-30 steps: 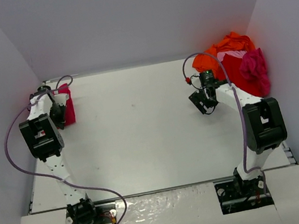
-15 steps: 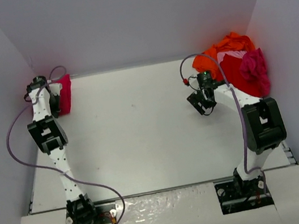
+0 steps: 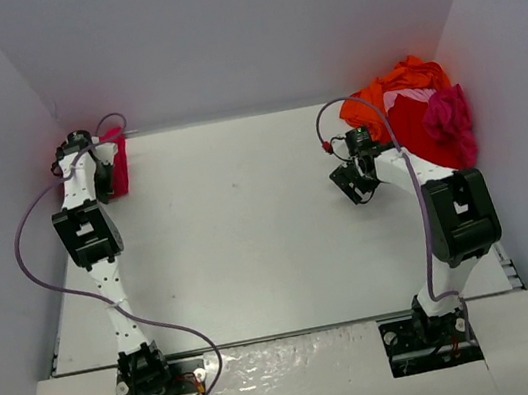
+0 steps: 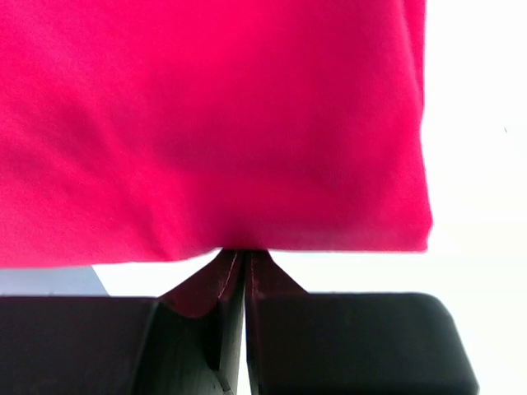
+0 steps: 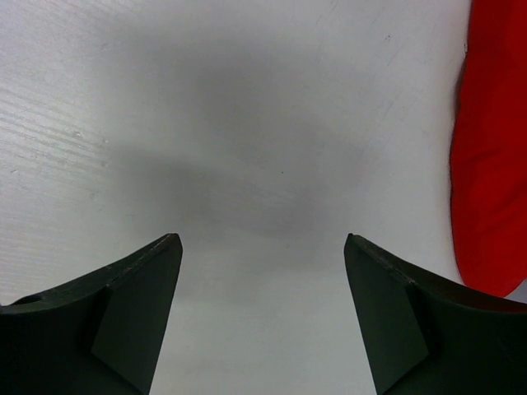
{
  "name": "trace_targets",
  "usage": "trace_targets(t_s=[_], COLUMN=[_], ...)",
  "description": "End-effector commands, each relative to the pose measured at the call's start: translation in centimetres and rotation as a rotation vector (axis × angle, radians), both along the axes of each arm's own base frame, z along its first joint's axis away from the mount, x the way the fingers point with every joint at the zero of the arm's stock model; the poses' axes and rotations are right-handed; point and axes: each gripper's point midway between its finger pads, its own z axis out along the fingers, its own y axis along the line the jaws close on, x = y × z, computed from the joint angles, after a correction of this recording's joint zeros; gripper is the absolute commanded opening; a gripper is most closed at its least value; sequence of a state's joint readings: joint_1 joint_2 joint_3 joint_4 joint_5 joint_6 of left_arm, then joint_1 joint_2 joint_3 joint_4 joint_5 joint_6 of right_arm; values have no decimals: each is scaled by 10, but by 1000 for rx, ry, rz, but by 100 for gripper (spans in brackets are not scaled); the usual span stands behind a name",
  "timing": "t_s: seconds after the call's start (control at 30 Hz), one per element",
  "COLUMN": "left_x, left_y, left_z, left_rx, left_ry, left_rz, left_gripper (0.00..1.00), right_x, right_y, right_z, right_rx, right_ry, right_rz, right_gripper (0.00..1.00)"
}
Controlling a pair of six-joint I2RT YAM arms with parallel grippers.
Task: Fold and stack the t-shirts
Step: Put the neatly folded tshirt into the corner of the board with the left arm
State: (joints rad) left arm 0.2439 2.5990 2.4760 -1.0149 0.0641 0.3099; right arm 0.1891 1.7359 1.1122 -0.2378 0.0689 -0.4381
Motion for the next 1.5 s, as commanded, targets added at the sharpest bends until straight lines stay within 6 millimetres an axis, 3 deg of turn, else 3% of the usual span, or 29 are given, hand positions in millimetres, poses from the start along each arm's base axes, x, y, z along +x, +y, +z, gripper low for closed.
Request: trace_targets(t_s=[0.0,0.1,0.17,0.27,0.37,0.43,0.47,0.53,0.67,0.83,0.9,0.97,1.07,1.1,1.13,1.2,1.3,1.4,1.47], left_x=[-5,-9,-15,-23,-23,-27,-42,-42,-80,-114,-112,-121,-124,-122,-117,-127,-122,-126,-127], left_y=[-21,-36,-50,-88,-130,-149,-154,-154,-138,-132,-122,-117,-111,-105,-106,-116,-127,-115,-113], left_z=[34,65,86,105,137,147,125,154,149,126,137,108,73,75,81,67,62,64,65], left_rx=[-66,-89,-81,-44,-146,-207,-223,-232,-188,-159,-95,-69,-66,-48,-51,-31,-18,-1,4], left_ry=[-58,-133,-165,-176,-323,-398,-379,-567,-785,-903,-1058,-1051,-968,-1003,-1059,-1111,-1072,-1080,-1097], left_rz=[-29,-61,-111,-212,-230,-255,-240,-201,-45,68,80,99,153,180,166,93,74,167,176], left_gripper=[0,0,8,27,27,32,36,38,35,27,23,19,14,12,9,6,8,7,5], right_x=[10,12,14,17,21,22,23,25,33,47,46,41,41,36,41,41,54,60,59], right_y=[5,6,6,7,17,20,20,19,13,-4,-4,-7,-6,-8,-9,-19,-20,-23,-40], right_z=[13,18,21,23,33,40,45,53,61,60,54,44,52,47,60,65,65,51,45], right_rx=[-11,-3,0,-2,58,86,91,108,173,277,328,376,466,462,458,444,495,512,508], right_ry=[-52,-73,-86,-103,-127,-146,-161,-195,-263,-405,-435,-467,-585,-604,-666,-753,-780,-810,-852], right_rz=[1,5,1,-11,-17,-27,-30,-39,-111,-235,-246,-252,-201,-192,-178,-206,-248,-285,-330], right_gripper=[77,78,78,78,80,81,82,96,97,100,100,100,100,100,100,100,100,100,100])
